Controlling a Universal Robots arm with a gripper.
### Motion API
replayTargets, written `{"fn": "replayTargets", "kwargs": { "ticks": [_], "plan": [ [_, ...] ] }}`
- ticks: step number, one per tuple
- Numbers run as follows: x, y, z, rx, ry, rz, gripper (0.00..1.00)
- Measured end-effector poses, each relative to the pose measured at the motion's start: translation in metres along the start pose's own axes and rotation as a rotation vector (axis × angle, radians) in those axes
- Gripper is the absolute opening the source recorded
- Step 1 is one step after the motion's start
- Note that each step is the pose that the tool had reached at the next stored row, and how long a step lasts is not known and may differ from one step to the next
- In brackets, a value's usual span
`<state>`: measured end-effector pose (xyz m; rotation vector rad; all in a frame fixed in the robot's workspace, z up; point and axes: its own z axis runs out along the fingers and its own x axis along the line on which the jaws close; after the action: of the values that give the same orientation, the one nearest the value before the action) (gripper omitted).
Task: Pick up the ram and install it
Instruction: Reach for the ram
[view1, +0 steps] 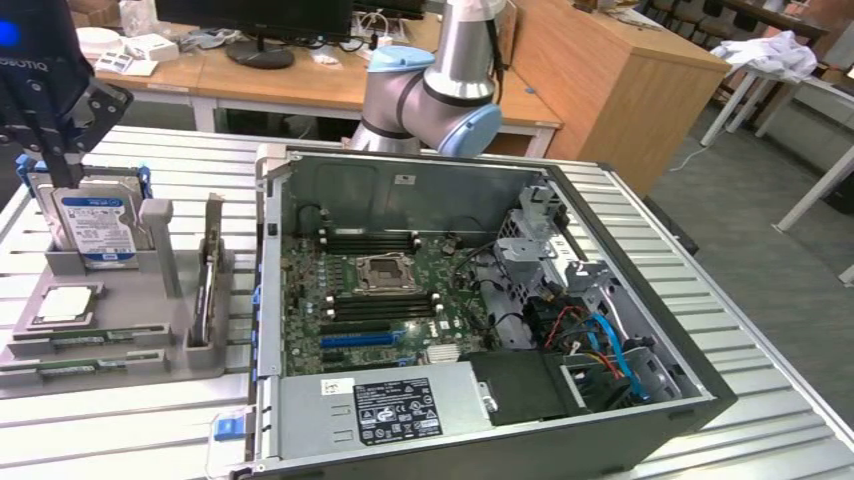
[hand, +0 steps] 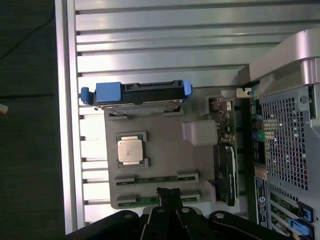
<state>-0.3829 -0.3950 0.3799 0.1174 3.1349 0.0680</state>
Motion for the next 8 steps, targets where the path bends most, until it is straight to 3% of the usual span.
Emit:
{"fn": "replayTargets", "kwargs": {
  "ticks": [8],
  "plan": [
    [-0.001, -0.0120, -0.0005, 0.0000, 0.0000, 0.000, 0.11]
  ]
}}
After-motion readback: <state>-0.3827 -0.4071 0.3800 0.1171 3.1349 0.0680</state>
